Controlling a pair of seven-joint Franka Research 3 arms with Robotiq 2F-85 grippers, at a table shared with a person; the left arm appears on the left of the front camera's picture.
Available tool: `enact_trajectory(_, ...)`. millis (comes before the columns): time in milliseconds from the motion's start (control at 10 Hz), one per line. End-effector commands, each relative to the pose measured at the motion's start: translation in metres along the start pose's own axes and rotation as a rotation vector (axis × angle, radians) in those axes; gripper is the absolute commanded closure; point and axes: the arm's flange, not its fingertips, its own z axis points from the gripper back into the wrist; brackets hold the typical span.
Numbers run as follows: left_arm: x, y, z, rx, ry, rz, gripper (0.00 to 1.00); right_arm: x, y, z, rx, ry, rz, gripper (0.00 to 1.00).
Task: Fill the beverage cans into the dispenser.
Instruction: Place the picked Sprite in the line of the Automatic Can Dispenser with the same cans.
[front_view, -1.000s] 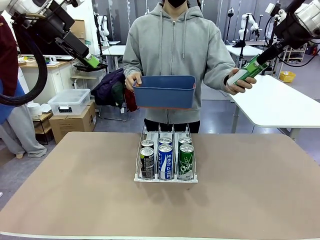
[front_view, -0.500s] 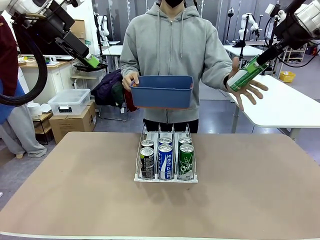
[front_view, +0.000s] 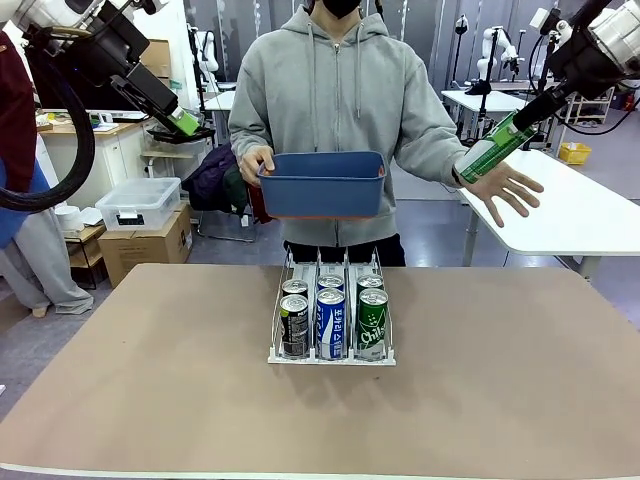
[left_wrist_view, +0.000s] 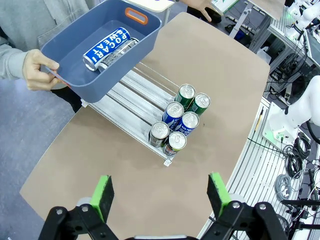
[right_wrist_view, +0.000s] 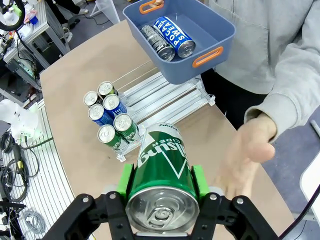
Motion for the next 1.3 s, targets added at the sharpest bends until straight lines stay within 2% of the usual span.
enact_trajectory(0, 0.000, 0.000, 0.002, -0.008, 0.013, 0.004, 0.00, 0.001, 0.001, 0.001, -0.003, 0.000, 0.005, 0.63)
enact_trajectory(100, 0.000, 0.000, 0.002, -0.008, 0.013, 0.004, 0.00, 0.001, 0.001, 0.001, -0.003, 0.000, 0.005, 0.63)
enact_trajectory(200, 0.000, 0.000, 0.002, -0.008, 0.013, 0.004, 0.00, 0.000, 0.000, 0.000, 0.000, 0.000, 0.000, 0.43)
enact_trajectory(300, 0.000, 0.000, 0.002, -0.008, 0.013, 0.004, 0.00, -0.003, -0.006, 0.000, -0.034, 0.030, -0.039, 0.43)
enact_trajectory(500, 0.000, 0.000, 0.002, -0.008, 0.013, 0.004, 0.00, -0.005, 0.013, -0.008, -0.103, 0.088, -0.050, 0.43)
enact_trajectory(700, 0.000, 0.000, 0.002, -0.008, 0.013, 0.004, 0.00, 0.003, 0.048, -0.007, -0.080, 0.091, -0.076, 0.43)
enact_trajectory(800, 0.000, 0.000, 0.002, -0.008, 0.013, 0.004, 0.00, 0.009, 0.070, -0.013, -0.096, 0.168, -0.146, 0.43)
enact_trajectory(900, 0.000, 0.000, 0.002, -0.008, 0.013, 0.004, 0.00, 0.009, 0.081, -0.018, -0.082, 0.178, -0.135, 0.43)
enact_trajectory(1000, 0.000, 0.000, 0.002, -0.008, 0.013, 0.004, 0.00, 0.010, 0.102, -0.033, -0.051, 0.213, -0.159, 0.43)
enact_trajectory(1100, 0.000, 0.000, 0.002, -0.008, 0.013, 0.004, 0.00, 0.008, 0.118, -0.051, -0.092, 0.248, -0.202, 0.43)
enact_trajectory(1200, 0.000, 0.000, 0.002, -0.008, 0.013, 0.004, 0.00, 0.002, 0.125, -0.064, -0.029, 0.254, -0.193, 0.43)
